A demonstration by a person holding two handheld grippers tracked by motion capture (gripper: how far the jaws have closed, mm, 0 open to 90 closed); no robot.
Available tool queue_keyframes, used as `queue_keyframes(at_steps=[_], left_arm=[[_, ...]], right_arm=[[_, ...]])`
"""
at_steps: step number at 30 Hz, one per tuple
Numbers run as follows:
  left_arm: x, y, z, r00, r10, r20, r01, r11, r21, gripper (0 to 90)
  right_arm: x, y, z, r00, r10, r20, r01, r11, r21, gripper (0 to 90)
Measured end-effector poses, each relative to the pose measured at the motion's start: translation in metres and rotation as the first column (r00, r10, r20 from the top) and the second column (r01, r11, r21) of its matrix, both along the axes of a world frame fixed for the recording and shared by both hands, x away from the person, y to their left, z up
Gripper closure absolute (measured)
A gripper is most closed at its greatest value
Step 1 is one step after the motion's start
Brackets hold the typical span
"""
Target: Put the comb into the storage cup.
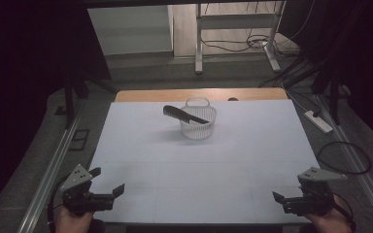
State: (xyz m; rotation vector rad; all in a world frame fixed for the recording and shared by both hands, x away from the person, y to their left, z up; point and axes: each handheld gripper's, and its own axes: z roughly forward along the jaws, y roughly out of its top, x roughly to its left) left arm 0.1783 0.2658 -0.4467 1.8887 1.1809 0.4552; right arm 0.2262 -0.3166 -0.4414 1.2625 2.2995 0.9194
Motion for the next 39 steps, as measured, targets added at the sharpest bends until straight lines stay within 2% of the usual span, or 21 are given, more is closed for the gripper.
queue_keyframes(at_steps=[10, 18, 23, 31, 35, 39], left_arm=[[-0.006, 0.002, -0.003, 0.9998, 0.014, -0.012, -0.014, 0.9996, 0.022, 0.0], [-0.008, 0.002, -0.009, 0.9988, 0.031, -0.039, -0.028, 0.9974, 0.067, 0.0], [-0.008, 0.001, -0.009, 0.9985, 0.037, -0.041, -0.034, 0.9962, 0.08, 0.0], [-0.005, -0.008, -0.01, 0.9966, 0.049, -0.066, -0.037, 0.9844, 0.172, 0.0], [-0.004, -0.009, -0.011, 0.9954, 0.051, -0.081, -0.035, 0.9824, 0.183, 0.3], [-0.003, -0.009, -0.011, 0.995, 0.052, -0.085, -0.037, 0.9842, 0.173, 0.3]], right_arm=[[0.0, 0.0, 0.0, 1.0, -0.002, 0.002, 0.002, 1.0, 0.0, 0.0], [0.0, 0.0, 0.0, 1.0, -0.003, 0.004, 0.003, 1.0, -0.001, 0.0], [0.0, 0.0, 0.0, 1.0, -0.004, 0.005, 0.004, 1.0, -0.001, 0.0], [0.0, 0.001, 0.0, 1.0, 0.0, 0.003, 0.0, 1.0, -0.007, 0.0], [0.0, 0.001, 0.0, 1.0, 0.001, 0.0, -0.001, 1.0, -0.009, 0.0], [0.0, 0.002, 0.0, 1.0, 0.004, -0.002, -0.004, 1.0, -0.013, 0.0]])
